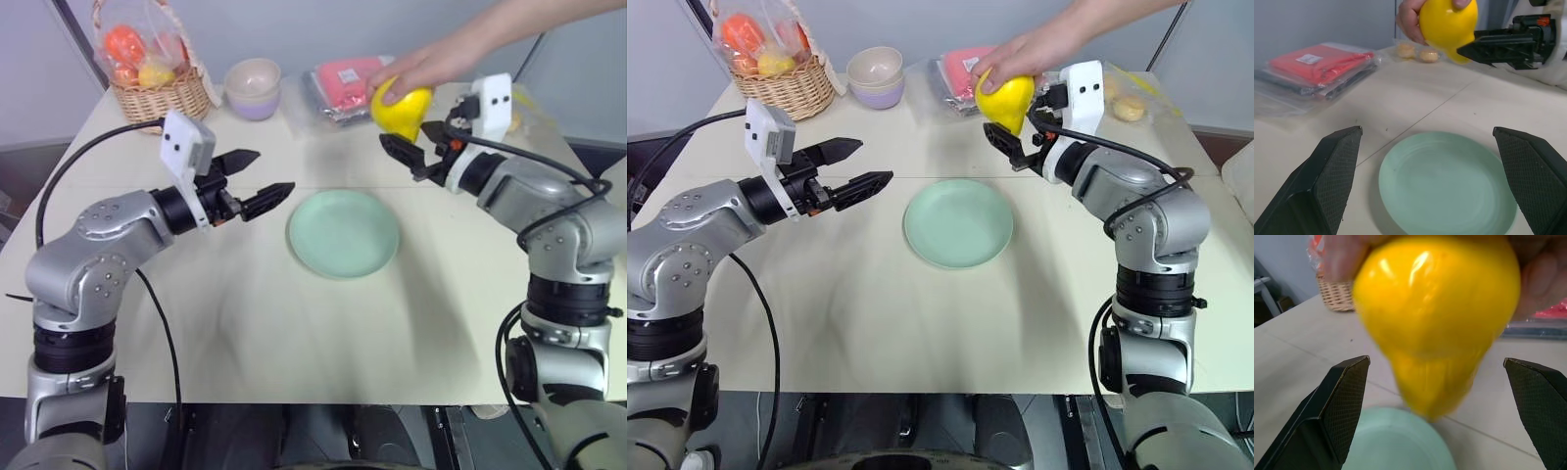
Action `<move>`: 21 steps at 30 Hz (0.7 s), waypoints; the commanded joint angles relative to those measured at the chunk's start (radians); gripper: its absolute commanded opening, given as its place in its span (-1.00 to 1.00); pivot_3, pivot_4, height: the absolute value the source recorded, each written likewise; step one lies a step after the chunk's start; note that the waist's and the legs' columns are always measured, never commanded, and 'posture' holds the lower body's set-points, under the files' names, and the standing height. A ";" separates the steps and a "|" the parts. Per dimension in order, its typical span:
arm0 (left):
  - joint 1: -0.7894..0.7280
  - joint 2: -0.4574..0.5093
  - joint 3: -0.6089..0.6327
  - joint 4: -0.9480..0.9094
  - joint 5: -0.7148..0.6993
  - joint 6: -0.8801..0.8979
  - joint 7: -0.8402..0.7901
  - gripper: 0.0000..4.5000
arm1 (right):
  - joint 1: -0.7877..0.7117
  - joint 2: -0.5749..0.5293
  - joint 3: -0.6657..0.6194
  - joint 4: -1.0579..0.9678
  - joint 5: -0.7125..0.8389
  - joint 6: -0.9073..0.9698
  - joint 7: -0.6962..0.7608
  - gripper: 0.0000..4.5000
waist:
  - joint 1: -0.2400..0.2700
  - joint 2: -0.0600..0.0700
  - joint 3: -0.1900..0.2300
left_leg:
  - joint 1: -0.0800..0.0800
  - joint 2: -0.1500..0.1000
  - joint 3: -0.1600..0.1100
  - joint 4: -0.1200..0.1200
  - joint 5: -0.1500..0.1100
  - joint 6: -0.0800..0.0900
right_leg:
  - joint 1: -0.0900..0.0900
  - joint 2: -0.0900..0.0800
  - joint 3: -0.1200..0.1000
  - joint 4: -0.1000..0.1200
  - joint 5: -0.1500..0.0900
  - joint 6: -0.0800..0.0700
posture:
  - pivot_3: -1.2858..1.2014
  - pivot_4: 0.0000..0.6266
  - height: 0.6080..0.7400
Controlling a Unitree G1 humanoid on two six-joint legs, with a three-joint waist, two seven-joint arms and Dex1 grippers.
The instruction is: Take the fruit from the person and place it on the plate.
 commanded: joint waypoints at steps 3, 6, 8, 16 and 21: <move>0.000 0.006 0.026 -0.042 -0.003 -0.017 0.009 0.99 | -0.060 0.016 0.004 0.038 -0.032 -0.052 0.022 1.00 | 0.001 0.000 0.000 | 0.000 0.000 0.000 0.000 0.000 0.000 | 0.000 0.000 0.000 0.000 0.000 0.000 | 0.03 -0.52 1.00; 0.002 0.006 0.027 -0.046 -0.003 -0.019 0.013 1.00 | -0.067 0.016 0.008 0.046 -0.042 -0.062 0.036 0.58 | 0.001 0.000 0.000 | 0.000 0.000 0.000 0.000 0.000 0.000 | 0.000 0.000 0.000 0.000 0.000 0.000 | 0.03 -0.52 1.00; 0.002 0.005 0.027 -0.048 -0.004 -0.019 0.015 1.00 | -0.069 0.018 0.009 0.046 -0.044 -0.063 0.043 0.17 | 0.001 0.000 0.000 | 0.000 0.000 0.000 0.000 0.000 0.000 | 0.000 0.000 0.000 0.000 0.000 0.000 | 0.03 -0.52 1.00; 0.001 0.006 0.026 -0.044 -0.004 -0.023 0.015 1.00 | -0.071 0.016 0.008 0.017 -0.036 -0.036 0.060 -0.27 | 0.000 0.000 0.000 | 0.000 0.000 0.000 0.000 0.000 0.000 | 0.000 0.000 0.000 0.000 0.000 0.000 | 0.03 -0.52 1.00; 0.003 0.008 0.027 -0.041 -0.004 -0.023 0.012 1.00 | -0.040 0.016 0.014 -0.026 -0.028 0.004 0.057 -0.27 | 0.001 0.000 0.000 | 0.000 0.000 0.000 0.000 0.000 0.000 | 0.000 0.000 0.000 0.000 0.000 0.000 | 0.03 -0.52 1.00</move>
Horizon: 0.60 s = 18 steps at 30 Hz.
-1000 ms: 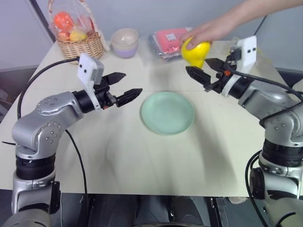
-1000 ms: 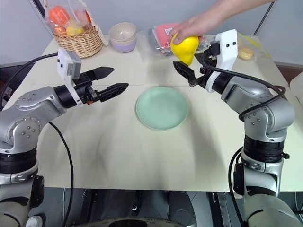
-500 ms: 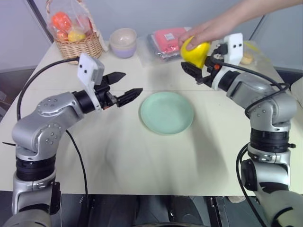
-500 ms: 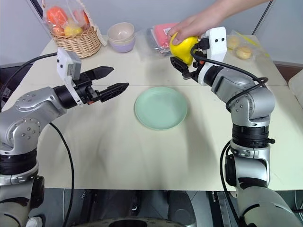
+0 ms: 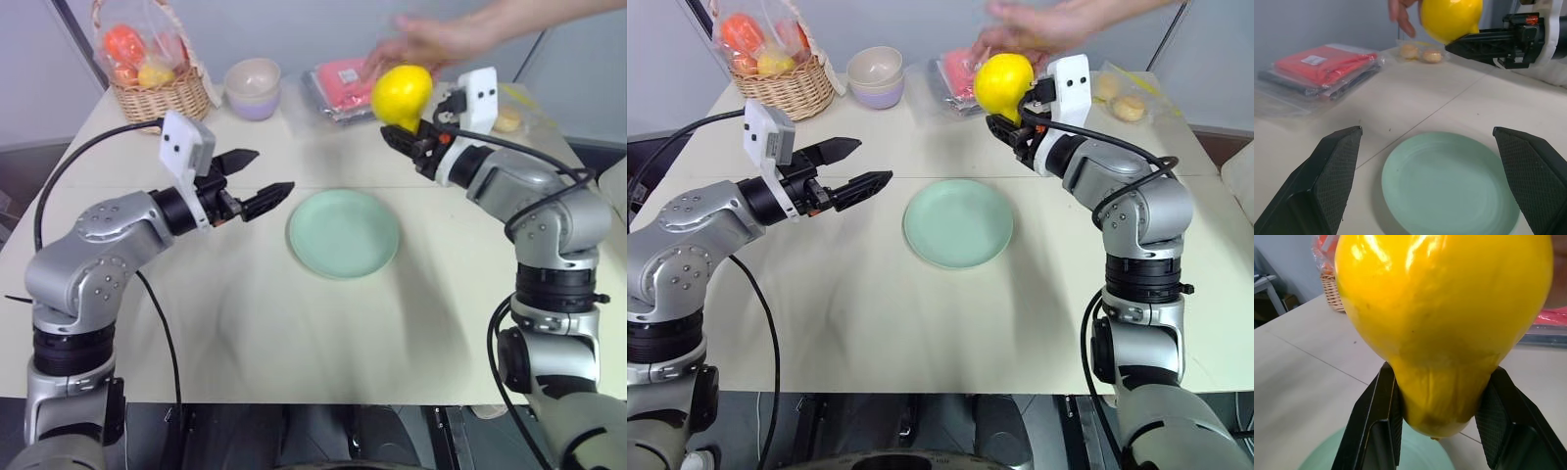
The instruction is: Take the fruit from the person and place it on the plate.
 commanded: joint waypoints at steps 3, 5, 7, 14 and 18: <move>0.000 0.011 0.027 -0.024 -0.003 -0.020 -0.008 1.00 | 0.066 0.010 0.024 -0.121 0.007 0.042 -0.006 -0.27 | 0.001 0.000 0.000 | 0.000 0.000 0.000 0.000 0.000 0.000 | 0.000 0.000 0.000 0.000 0.000 0.000 | 0.03 -0.52 1.00; 0.003 0.014 0.028 -0.023 -0.002 -0.019 -0.009 1.00 | 0.119 0.032 0.048 -0.146 0.001 0.067 -0.026 -0.27 | 0.001 0.000 0.000 | 0.000 0.000 0.000 0.000 0.000 0.000 | 0.000 0.000 0.000 0.000 0.000 0.000 | 0.03 -0.52 1.00; 0.006 0.017 0.029 -0.022 -0.002 -0.017 -0.009 1.00 | 0.182 0.048 0.098 -0.179 -0.024 0.077 -0.045 -0.27 | 0.001 0.000 0.000 | 0.000 0.000 0.000 0.000 0.000 0.000 | 0.000 0.000 0.000 0.000 0.000 0.000 | 0.03 -0.52 1.00; 0.016 0.026 0.036 -0.030 -0.008 -0.008 -0.008 1.00 | 0.326 0.072 0.235 -0.231 -0.119 0.053 -0.075 -0.27 | 0.000 0.000 0.000 | 0.000 0.000 0.000 0.000 0.000 0.000 | 0.000 0.000 0.000 0.000 0.000 0.000 | 0.03 -0.52 1.00; 0.021 0.030 0.037 -0.036 -0.010 -0.005 -0.006 1.00 | 0.361 0.022 0.319 -0.223 -0.221 -0.009 -0.060 -0.27 | 0.000 0.000 0.000 | 0.000 0.000 0.000 0.000 0.000 0.000 | 0.000 0.000 0.000 0.000 0.000 0.000 | 0.03 -0.52 1.00</move>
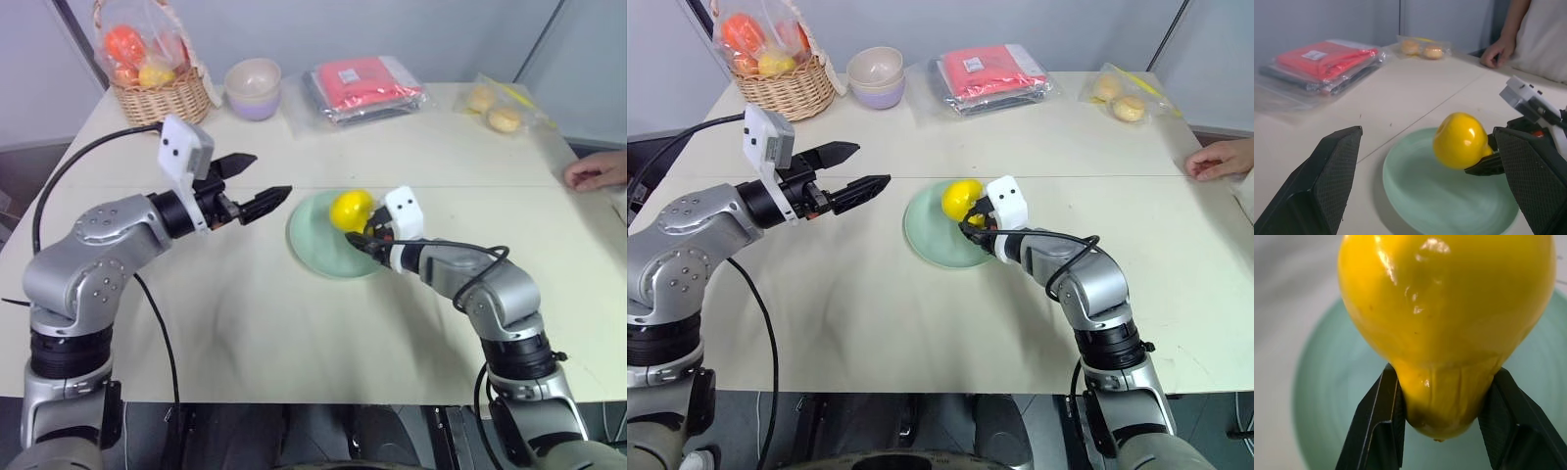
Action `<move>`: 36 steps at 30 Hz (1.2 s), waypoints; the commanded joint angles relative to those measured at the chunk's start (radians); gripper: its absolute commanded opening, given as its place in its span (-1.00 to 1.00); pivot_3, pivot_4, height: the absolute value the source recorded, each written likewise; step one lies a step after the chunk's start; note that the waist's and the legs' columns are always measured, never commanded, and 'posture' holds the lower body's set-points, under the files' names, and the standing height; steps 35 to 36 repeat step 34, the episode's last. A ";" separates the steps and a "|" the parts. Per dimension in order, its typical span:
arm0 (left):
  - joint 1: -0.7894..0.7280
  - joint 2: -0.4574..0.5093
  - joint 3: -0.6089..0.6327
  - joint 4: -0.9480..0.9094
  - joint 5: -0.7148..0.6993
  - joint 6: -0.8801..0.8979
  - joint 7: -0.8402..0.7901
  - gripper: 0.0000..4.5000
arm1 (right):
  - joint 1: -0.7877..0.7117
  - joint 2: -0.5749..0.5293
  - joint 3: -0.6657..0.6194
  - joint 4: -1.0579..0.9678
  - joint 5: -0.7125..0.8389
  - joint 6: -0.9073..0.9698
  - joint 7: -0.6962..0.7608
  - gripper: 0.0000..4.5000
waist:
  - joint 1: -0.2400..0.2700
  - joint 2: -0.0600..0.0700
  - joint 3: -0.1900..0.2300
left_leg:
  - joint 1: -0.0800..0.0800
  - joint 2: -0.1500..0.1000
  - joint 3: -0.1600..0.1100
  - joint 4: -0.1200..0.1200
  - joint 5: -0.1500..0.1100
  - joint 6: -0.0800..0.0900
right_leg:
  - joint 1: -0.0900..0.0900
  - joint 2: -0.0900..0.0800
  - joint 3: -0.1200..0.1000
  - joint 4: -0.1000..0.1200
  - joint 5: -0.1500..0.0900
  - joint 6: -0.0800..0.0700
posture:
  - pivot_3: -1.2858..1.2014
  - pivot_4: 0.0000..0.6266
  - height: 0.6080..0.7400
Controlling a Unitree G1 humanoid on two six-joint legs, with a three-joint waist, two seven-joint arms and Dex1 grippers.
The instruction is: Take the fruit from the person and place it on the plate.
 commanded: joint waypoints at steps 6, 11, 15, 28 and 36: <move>0.005 0.025 0.037 -0.044 -0.017 0.000 0.003 1.00 | 0.026 -0.049 0.047 -0.071 -0.075 -0.092 0.079 0.92 | 0.000 0.000 0.000 | 0.000 0.000 0.000 0.000 0.000 0.000 | 0.000 0.000 0.000 0.000 0.000 0.000 | 0.03 -0.52 1.00; 0.014 0.031 0.041 -0.053 -0.031 0.013 0.004 1.00 | 0.015 -0.138 -0.070 -0.163 0.027 -0.136 0.257 0.96 | 0.003 0.000 0.000 | 0.000 0.000 0.000 0.000 0.000 0.000 | 0.000 0.000 0.000 0.000 0.000 0.000 | 0.03 -0.52 1.00; 0.039 0.048 0.044 -0.065 -0.045 0.023 -0.013 1.00 | 0.038 -0.281 -0.241 -0.245 0.151 -0.163 0.429 0.96 | 0.008 0.000 0.000 | 0.000 0.000 0.000 0.000 0.000 0.000 | 0.001 0.000 0.000 -0.001 0.000 0.000 | 0.03 -0.52 1.00; 0.082 0.061 0.069 -0.071 -0.094 0.036 -0.023 1.00 | 0.102 -0.506 -0.569 -0.317 0.369 -0.049 0.474 0.96 | 0.008 0.000 0.000 | 0.001 0.001 0.000 0.000 -0.003 0.005 | 0.003 0.000 0.000 -0.002 0.000 0.000 | 0.03 -0.52 1.00; 0.078 0.052 0.052 -0.081 -0.111 0.041 -0.021 1.00 | 0.098 -0.513 -0.559 -0.329 0.387 -0.050 0.439 0.96 | 0.007 0.000 0.000 | 0.001 0.001 0.000 0.000 -0.002 0.004 | 0.003 0.000 0.000 -0.002 0.000 0.000 | 0.03 -0.52 1.00</move>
